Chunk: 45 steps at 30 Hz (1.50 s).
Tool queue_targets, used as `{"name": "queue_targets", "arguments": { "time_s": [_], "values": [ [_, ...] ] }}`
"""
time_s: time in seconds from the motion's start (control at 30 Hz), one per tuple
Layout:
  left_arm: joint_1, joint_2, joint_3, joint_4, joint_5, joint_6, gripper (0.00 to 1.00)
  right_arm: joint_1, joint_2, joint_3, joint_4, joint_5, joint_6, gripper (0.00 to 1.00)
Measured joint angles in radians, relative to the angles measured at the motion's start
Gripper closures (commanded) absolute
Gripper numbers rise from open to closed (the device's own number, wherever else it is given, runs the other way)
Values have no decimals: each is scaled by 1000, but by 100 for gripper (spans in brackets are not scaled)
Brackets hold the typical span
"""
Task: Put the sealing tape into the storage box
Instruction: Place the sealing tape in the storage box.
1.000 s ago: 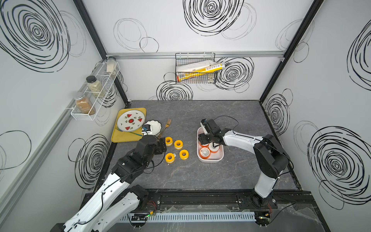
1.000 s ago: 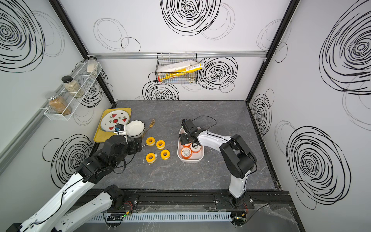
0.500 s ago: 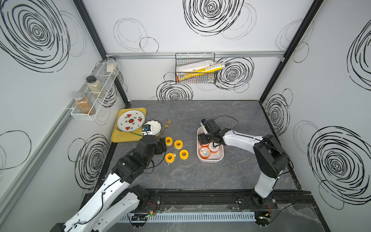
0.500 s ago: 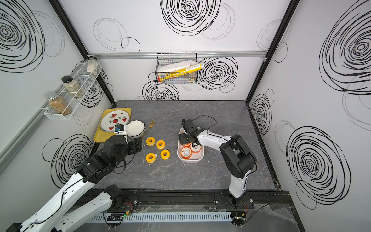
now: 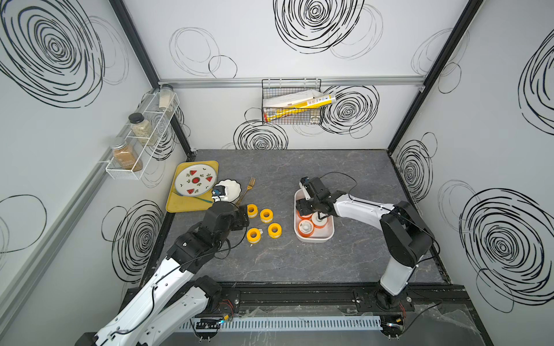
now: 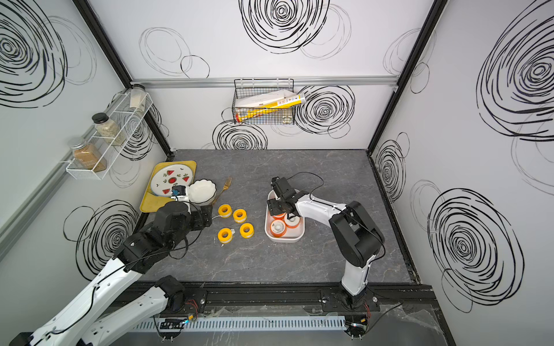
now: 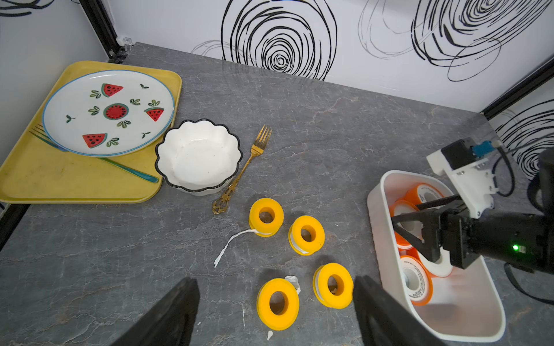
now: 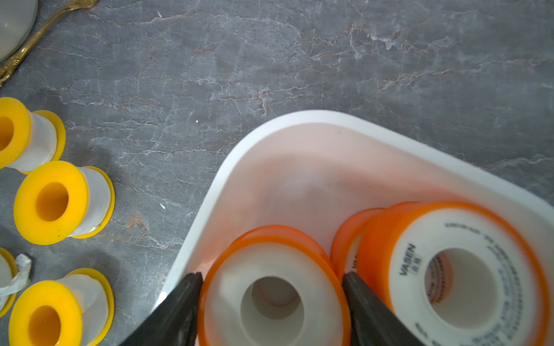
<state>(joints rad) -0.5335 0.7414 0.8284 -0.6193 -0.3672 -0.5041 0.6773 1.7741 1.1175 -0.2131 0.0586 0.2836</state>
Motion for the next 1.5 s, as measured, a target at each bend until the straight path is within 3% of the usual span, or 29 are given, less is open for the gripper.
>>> {"name": "queue_targets", "arguments": {
  "time_s": [0.23, 0.57, 0.97, 1.23, 1.5],
  "values": [
    [0, 2, 0, 0, 0, 0, 13, 0, -14, -5, -5, 9, 0, 29],
    [0, 6, 0, 0, 3, 0, 13, 0, -14, -10, -11, 17, 4, 17],
    [0, 13, 0, 0, 5, 0, 13, 0, -53, -24, -12, -1, 4, 15],
    [0, 14, 0, 0, 7, 0, 13, 0, -171, -86, -9, 13, 11, 15],
    [0, 18, 0, 0, 7, 0, 13, 0, -445, -281, 85, 106, 32, 16]
  ]
}}
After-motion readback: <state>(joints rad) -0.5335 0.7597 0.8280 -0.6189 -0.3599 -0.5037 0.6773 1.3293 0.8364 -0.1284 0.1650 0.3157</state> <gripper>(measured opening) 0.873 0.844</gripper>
